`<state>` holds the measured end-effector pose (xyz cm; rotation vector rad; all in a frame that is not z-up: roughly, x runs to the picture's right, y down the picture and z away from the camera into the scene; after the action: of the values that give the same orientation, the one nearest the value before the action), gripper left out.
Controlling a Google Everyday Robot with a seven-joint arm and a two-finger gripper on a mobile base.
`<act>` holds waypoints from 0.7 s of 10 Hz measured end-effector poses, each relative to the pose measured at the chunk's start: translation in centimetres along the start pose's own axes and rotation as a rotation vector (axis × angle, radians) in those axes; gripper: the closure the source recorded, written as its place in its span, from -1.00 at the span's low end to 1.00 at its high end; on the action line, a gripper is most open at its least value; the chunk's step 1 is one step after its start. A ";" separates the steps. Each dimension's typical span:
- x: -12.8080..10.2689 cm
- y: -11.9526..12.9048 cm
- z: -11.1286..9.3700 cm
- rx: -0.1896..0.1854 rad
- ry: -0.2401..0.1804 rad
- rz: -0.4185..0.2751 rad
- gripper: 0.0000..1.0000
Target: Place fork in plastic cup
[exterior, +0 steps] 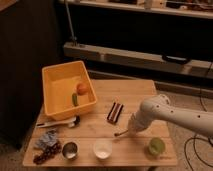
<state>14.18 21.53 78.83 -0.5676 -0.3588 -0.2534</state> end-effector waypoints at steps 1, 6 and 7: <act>0.0 -0.1 -0.3 0.003 0.004 0.000 1.00; -0.1 -0.5 -2.5 0.014 0.027 0.020 1.00; -0.2 -0.6 -3.2 0.016 0.035 0.027 1.00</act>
<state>14.65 19.21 76.54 -0.5512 -0.3193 -0.2339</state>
